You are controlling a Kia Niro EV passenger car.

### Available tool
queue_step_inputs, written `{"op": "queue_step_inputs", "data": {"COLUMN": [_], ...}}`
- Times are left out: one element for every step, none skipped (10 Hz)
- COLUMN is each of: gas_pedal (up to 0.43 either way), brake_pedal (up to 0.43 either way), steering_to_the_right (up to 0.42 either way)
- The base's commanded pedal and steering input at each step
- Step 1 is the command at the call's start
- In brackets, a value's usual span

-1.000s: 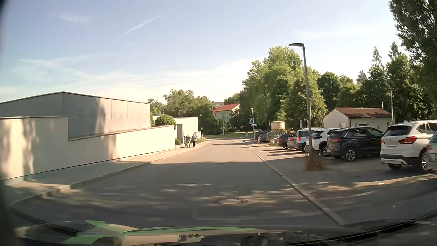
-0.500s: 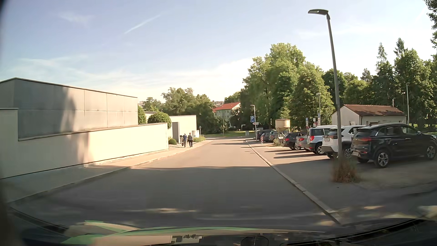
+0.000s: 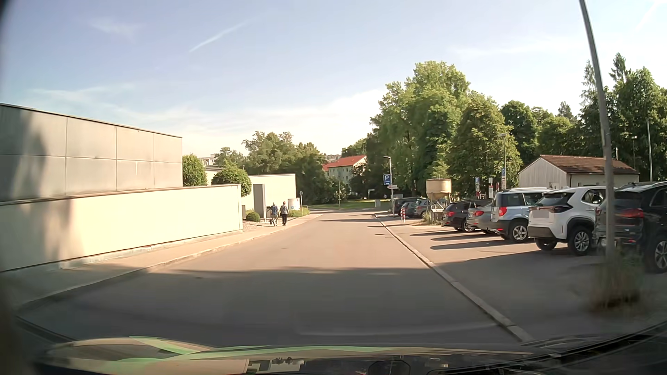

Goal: Follow the waypoints while adhering to traffic rules and regulations

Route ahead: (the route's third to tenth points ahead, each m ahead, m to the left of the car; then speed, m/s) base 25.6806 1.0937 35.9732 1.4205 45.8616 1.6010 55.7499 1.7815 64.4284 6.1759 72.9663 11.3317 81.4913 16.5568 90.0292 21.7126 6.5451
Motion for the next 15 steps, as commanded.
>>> {"op": "queue_step_inputs", "data": {"gas_pedal": [0.000,0.000,0.000,0.000,0.000,0.000,0.000,0.000,0.000,0.000,0.000,0.000,0.000,0.000,0.000], "brake_pedal": [0.000,0.000,0.000,0.000,0.000,0.000,0.000,0.000,0.000,0.000,0.000,0.000,0.000,0.000,0.000], "steering_to_the_right": [-0.001,-0.001,-0.001,0.000,-0.001,-0.004,-0.008,-0.009,-0.007,-0.005,-0.004,-0.004,-0.004,-0.005,-0.005]}}
